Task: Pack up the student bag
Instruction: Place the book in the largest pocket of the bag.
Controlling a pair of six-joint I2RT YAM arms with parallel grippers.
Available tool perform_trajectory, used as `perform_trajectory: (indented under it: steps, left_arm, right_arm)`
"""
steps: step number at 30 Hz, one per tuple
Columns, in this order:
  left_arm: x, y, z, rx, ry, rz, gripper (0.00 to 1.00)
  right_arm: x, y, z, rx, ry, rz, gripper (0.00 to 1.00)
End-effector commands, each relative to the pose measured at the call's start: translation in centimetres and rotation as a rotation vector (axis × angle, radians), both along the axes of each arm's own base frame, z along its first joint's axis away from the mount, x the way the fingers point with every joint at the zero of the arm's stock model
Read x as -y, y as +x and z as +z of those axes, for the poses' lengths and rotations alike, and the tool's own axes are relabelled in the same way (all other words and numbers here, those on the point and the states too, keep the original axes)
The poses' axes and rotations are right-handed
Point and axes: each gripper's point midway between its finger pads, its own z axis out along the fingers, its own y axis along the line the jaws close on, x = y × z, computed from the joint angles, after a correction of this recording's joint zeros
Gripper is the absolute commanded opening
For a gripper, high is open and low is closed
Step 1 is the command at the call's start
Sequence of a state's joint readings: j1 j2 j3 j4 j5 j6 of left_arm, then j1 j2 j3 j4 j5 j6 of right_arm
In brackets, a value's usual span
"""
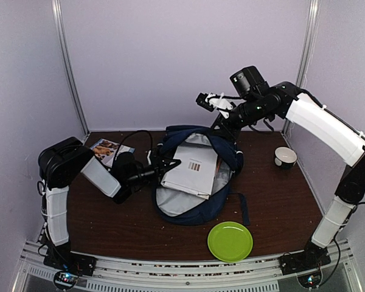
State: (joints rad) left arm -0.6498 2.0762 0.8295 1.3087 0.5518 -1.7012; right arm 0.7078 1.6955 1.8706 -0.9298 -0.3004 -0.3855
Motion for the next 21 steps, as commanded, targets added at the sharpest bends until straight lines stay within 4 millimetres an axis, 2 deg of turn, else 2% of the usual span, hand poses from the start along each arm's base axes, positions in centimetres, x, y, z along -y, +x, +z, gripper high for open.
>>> perform_trajectory:
  steps: [1, 4, 6, 8, 10, 11, 13, 14, 18, 21]
  left_arm:
    - [0.3, 2.5, 0.5, 0.059, 0.051, 0.053, 0.24]
    - [0.1, 3.7, -0.2, 0.067, 0.116, 0.069, 0.28]
    - [-0.3, 4.3, -0.7, 0.062, 0.159, 0.084, 0.35]
    - [-0.3, 4.5, -1.0, 0.058, 0.201, 0.085, 0.47]
    - [-0.1, 4.7, -0.8, 0.074, 0.239, 0.073, 0.72]
    - [-0.2, 4.8, -1.0, 0.075, 0.264, 0.073, 0.78]
    - [-0.3, 4.9, -1.1, 0.08, 0.303, 0.073, 0.81]
    - [-0.4, 4.9, -1.0, 0.081, 0.316, 0.073, 0.95]
    - [-1.6, 4.0, -1.4, 0.053, 0.448, 0.083, 0.98]
    - [-4.0, 3.0, -1.5, 0.082, 0.656, 0.121, 0.98]
  right_arm:
    - [-0.4, -2.7, 5.7, 0.101, 0.131, 0.084, 0.0]
    - [-0.1, -3.0, 5.2, 0.105, 0.119, 0.084, 0.0]
    - [0.1, -3.4, 4.5, 0.105, 0.104, 0.096, 0.0]
    - [0.2, -4.0, 3.7, 0.099, 0.091, 0.116, 0.0]
    - [0.3, -4.4, 3.4, 0.1, 0.082, 0.122, 0.0]
    - [0.5, -4.5, 3.4, 0.104, 0.082, 0.122, 0.0]
    - [0.6, -4.5, 3.5, 0.112, 0.079, 0.114, 0.0]
    - [0.7, -4.5, 3.6, 0.117, 0.079, 0.111, 0.0]
    - [0.9, -4.4, 4.0, 0.131, 0.079, 0.105, 0.0]
    - [1.0, -4.3, 4.0, 0.136, 0.075, 0.099, 0.0]
